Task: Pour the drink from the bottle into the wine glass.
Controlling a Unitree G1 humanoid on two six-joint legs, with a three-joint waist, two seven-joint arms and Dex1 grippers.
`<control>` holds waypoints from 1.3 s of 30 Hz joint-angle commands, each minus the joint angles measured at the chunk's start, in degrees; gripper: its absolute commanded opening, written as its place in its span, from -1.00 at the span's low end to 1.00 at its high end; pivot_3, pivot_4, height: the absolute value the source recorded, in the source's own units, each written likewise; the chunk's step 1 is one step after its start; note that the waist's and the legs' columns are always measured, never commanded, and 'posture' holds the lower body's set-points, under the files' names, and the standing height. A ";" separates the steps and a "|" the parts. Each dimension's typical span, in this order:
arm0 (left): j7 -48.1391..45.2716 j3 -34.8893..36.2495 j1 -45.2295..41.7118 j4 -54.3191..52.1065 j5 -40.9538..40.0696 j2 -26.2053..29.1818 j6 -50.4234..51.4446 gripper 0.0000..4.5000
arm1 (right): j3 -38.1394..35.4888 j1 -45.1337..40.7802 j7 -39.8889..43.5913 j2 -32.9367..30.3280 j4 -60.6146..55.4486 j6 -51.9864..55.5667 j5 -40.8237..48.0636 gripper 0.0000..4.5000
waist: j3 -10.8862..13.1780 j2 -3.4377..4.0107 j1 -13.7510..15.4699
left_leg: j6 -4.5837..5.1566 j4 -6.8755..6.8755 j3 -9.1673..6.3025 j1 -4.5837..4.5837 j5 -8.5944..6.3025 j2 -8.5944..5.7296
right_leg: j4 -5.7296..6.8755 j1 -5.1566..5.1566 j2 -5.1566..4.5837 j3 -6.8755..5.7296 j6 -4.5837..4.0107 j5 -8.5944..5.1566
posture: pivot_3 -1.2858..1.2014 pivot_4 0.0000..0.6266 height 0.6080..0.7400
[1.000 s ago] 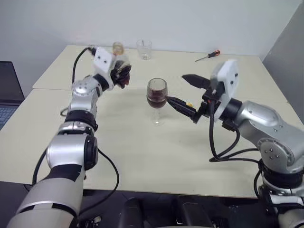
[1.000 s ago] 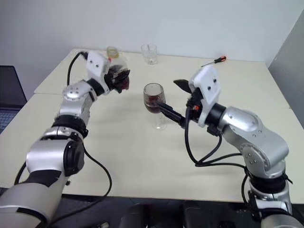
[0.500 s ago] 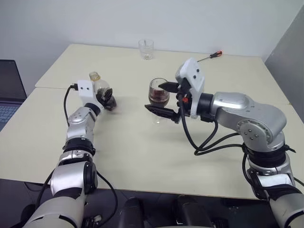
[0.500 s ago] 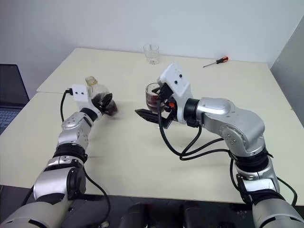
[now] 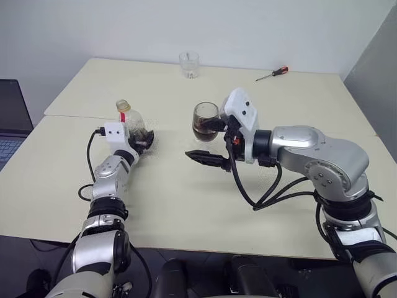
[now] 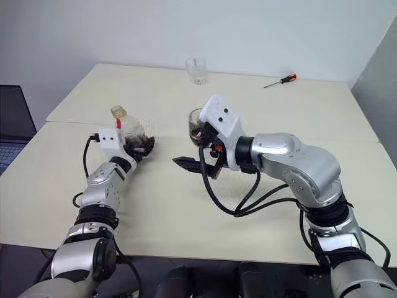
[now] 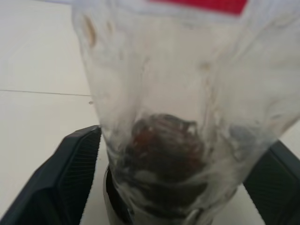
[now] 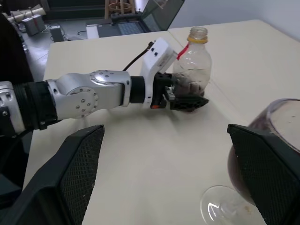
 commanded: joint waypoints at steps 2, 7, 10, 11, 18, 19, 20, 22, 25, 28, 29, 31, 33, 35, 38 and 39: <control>-0.73 0.33 1.31 -4.87 -0.88 1.33 1.26 0.99 | -0.34 -1.69 1.22 -0.56 -0.36 -1.33 -1.41 1.00 | 0.00 0.00 -0.07 | 0.00 0.00 0.01 0.00 0.00 0.00 | 0.00 0.00 0.00 0.01 0.00 0.00 | 0.03 -0.52 1.00; -3.92 -0.22 7.35 -16.82 -2.72 2.39 6.46 0.99 | -0.25 -1.51 2.88 -0.87 0.19 -2.33 -2.61 1.00 | 0.00 0.00 -0.10 | 0.00 -0.02 0.00 0.00 0.00 0.01 | 0.00 -0.01 0.00 0.01 0.00 0.00 | 0.03 -0.52 1.00; -5.20 1.46 14.01 -29.51 -4.93 4.39 9.32 0.99 | -0.32 -1.64 5.21 -2.08 1.94 -4.12 -3.67 1.00 | 0.00 0.00 -0.23 | -0.01 -0.04 0.02 0.00 0.00 0.04 | -0.02 -0.02 -0.01 0.06 0.00 0.00 | 0.03 -0.52 1.00; -5.27 1.83 15.39 -31.96 -5.30 4.94 9.90 0.99 | -0.33 -1.69 5.73 -2.31 2.37 -4.52 -3.93 1.00 | 0.00 0.00 -0.22 | -0.01 -0.04 0.02 0.00 0.00 0.07 | -0.03 -0.02 -0.01 0.07 -0.01 0.00 | 0.03 -0.52 1.00; -10.81 7.79 24.25 -44.31 -12.15 14.02 18.43 0.99 | -3.01 -1.82 9.62 -6.65 4.42 -6.39 -5.00 1.00 | 0.01 0.01 -0.08 | -0.01 -0.08 -0.05 0.02 -0.01 0.06 | -0.06 0.00 -0.03 0.09 -0.04 -0.02 | 0.03 -0.52 1.00; -11.01 7.91 24.76 -44.78 -12.23 14.96 19.11 0.99 | -3.23 -1.68 9.95 -7.18 4.39 -6.56 -5.02 1.00 | 0.00 0.01 -0.08 | 0.00 -0.09 -0.07 0.02 -0.01 0.05 | -0.07 0.00 -0.04 0.08 -0.04 -0.03 | 0.03 -0.52 1.00; -12.96 9.26 25.14 -45.88 -13.62 17.75 20.99 0.99 | -4.16 -1.46 10.58 -8.64 4.66 -6.48 -4.97 1.00 | 0.01 0.00 -0.08 | 0.00 -0.09 -0.07 0.02 -0.01 0.05 | -0.08 0.00 -0.04 0.08 -0.04 -0.03 | 0.03 -0.52 1.00; -16.84 11.66 24.91 -48.16 -17.18 22.79 24.90 0.99 | -6.30 -0.24 12.07 -12.25 5.02 -6.51 -5.13 1.00 | 0.02 -0.01 -0.03 | 0.00 -0.10 -0.07 0.01 -0.01 0.06 | -0.13 0.00 -0.04 0.08 -0.05 -0.04 | 0.03 -0.52 1.00; -22.69 12.52 22.12 -52.37 -23.82 29.48 31.75 0.99 | -10.20 2.76 14.92 -19.16 7.33 -8.23 -6.14 1.00 | 0.04 -0.11 0.39 | -0.01 -0.13 -0.12 -0.05 -0.01 0.06 | -0.33 0.03 -0.08 0.01 -0.08 -0.07 | 0.03 -0.52 1.00; -25.51 11.89 20.37 -55.30 -27.20 33.18 35.50 0.99 | -13.37 6.04 18.14 -24.27 10.19 -11.95 -7.10 1.00 | 0.06 -0.06 0.59 | 0.00 -0.19 -0.04 -0.04 -0.02 0.01 | -0.57 0.11 -0.22 0.00 -0.08 -0.07 | 0.03 -0.52 1.00; -25.79 11.71 20.17 -55.79 -27.48 33.72 36.00 0.99 | -13.86 6.82 18.98 -25.23 10.82 -13.05 -7.41 1.00 | 0.06 0.02 0.38 | 0.01 -0.20 0.06 0.00 -0.02 0.00 | -0.58 0.13 -0.27 0.03 -0.06 -0.07 | 0.03 -0.52 1.00; -28.07 11.04 18.69 -56.91 -29.20 35.67 37.65 0.99 | -17.04 10.53 24.88 -28.48 14.50 -19.17 -7.45 1.00 | 0.05 0.06 0.15 | 0.02 -0.21 0.06 0.03 -0.03 -0.06 | -0.58 0.12 -0.34 0.14 0.03 -0.07 | 0.03 -0.52 1.00; -30.53 10.99 18.13 -56.63 -30.08 37.23 38.81 0.99 | -19.65 12.74 30.14 -30.60 17.19 -23.22 -6.31 1.00 | 0.09 0.04 -0.07 | 0.02 -0.19 0.10 0.02 -0.03 -0.09 | -0.60 0.12 -0.21 0.12 0.23 -0.16 | 0.03 -0.52 1.00; -32.74 11.42 18.05 -54.88 -29.50 38.74 38.67 0.99 | -20.84 13.35 33.56 -32.23 19.28 -25.07 -5.57 1.00 | 0.14 0.12 -0.32 | 0.02 -0.20 0.10 0.02 -0.03 -0.03 | -0.58 0.07 -0.10 0.14 0.25 -0.17 | 0.03 -0.52 1.00; -34.81 11.36 18.03 -53.46 -29.45 40.30 39.09 0.99 | -22.36 13.30 36.28 -33.13 21.68 -26.24 -4.95 1.00 | 0.17 0.19 -0.59 | 0.02 -0.31 0.07 0.15 -0.03 0.11 | -0.51 0.06 -0.01 0.12 0.18 -0.19 | 0.03 -0.52 1.00; -35.27 10.79 17.90 -52.63 -28.72 40.73 38.68 0.99 | -22.35 13.18 36.62 -33.04 21.89 -26.28 -4.97 1.00 | 0.17 0.19 -0.59 | 0.02 -0.36 0.06 0.20 -0.03 0.14 | -0.51 0.08 -0.01 0.12 0.15 -0.21 | 0.03 -0.52 1.00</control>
